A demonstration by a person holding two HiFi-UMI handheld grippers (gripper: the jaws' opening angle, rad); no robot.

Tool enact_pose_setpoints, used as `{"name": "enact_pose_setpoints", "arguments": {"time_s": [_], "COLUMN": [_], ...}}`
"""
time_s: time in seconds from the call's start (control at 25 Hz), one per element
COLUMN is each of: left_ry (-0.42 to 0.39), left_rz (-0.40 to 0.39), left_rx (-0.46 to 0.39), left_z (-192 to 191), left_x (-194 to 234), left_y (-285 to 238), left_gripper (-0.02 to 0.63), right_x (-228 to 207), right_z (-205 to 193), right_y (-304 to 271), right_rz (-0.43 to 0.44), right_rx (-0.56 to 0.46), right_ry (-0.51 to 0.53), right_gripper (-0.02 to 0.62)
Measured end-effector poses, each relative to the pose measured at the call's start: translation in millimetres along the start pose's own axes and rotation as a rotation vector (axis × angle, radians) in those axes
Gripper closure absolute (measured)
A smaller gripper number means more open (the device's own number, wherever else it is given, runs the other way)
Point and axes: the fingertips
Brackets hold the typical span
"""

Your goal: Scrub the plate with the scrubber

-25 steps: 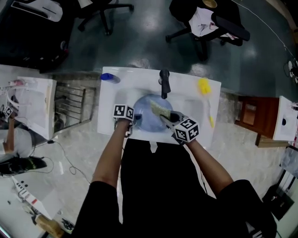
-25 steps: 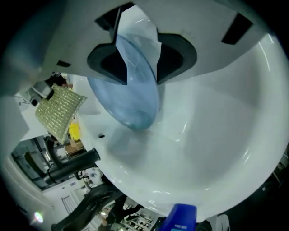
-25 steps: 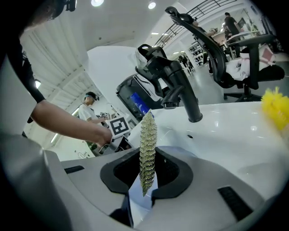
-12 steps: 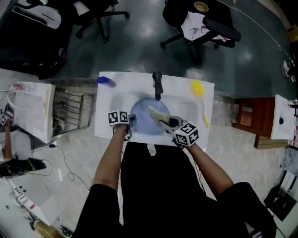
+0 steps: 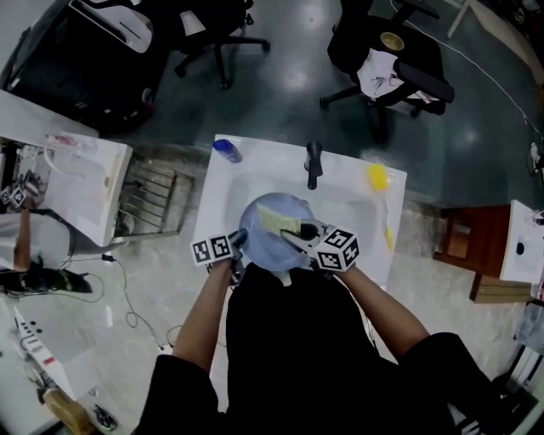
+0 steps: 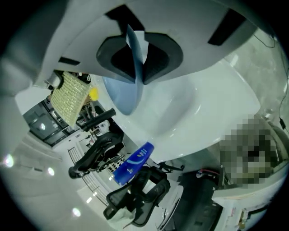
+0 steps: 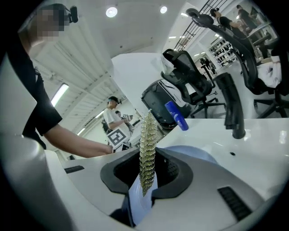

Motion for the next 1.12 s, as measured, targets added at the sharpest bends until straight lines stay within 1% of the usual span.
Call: {"name": "enact_pose_setpoints", "arguments": {"time_s": [0.08, 0.2, 0.32, 0.52, 0.6, 0.72, 0.96, 1.12], "left_ry": [0.016, 0.036, 0.03, -0.022, -0.02, -0.014, -0.078, -0.076], "left_rz": [-0.032, -0.076, -0.092, -0.13, -0.137, -0.153, -0.146, -0.165], "left_rx": [-0.025, -0.057, -0.082, -0.093, -0.096, -0.102, -0.066, -0.055], "left_z": [-8, -9, -5, 0, 0, 0, -7, -12], "left_x": [-2, -7, -11, -18, -18, -15, -14, -13], "left_y": [17, 34, 48, 70, 78, 91, 100, 103], "left_gripper": [0.588, 0.588, 0.588, 0.584, 0.586, 0.586, 0.584, 0.583], "right_x": [17, 34, 47, 57, 60, 59, 42, 40], "right_z": [8, 14, 19, 28, 30, 36, 41, 40], "right_y": [-18, -42, -60, -85, -93, -100, -110, -115], "right_rz": [0.031, 0.047, 0.063, 0.039, 0.026, -0.034, -0.213, -0.306], "right_rx": [0.022, 0.083, 0.137, 0.168, 0.184, 0.205, 0.246, 0.251], "right_ry": [0.042, 0.103, 0.135, 0.158, 0.163, 0.171, 0.155, 0.162], "right_gripper": [0.531, 0.531, 0.532, 0.532, 0.532, 0.532, 0.532, 0.532]}}
Point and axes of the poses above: the fingertips, and each gripper's own axes: y backward along the fingers, x to its left, z out of its top, and after that the axes turned 12 degrees about x, right-handed
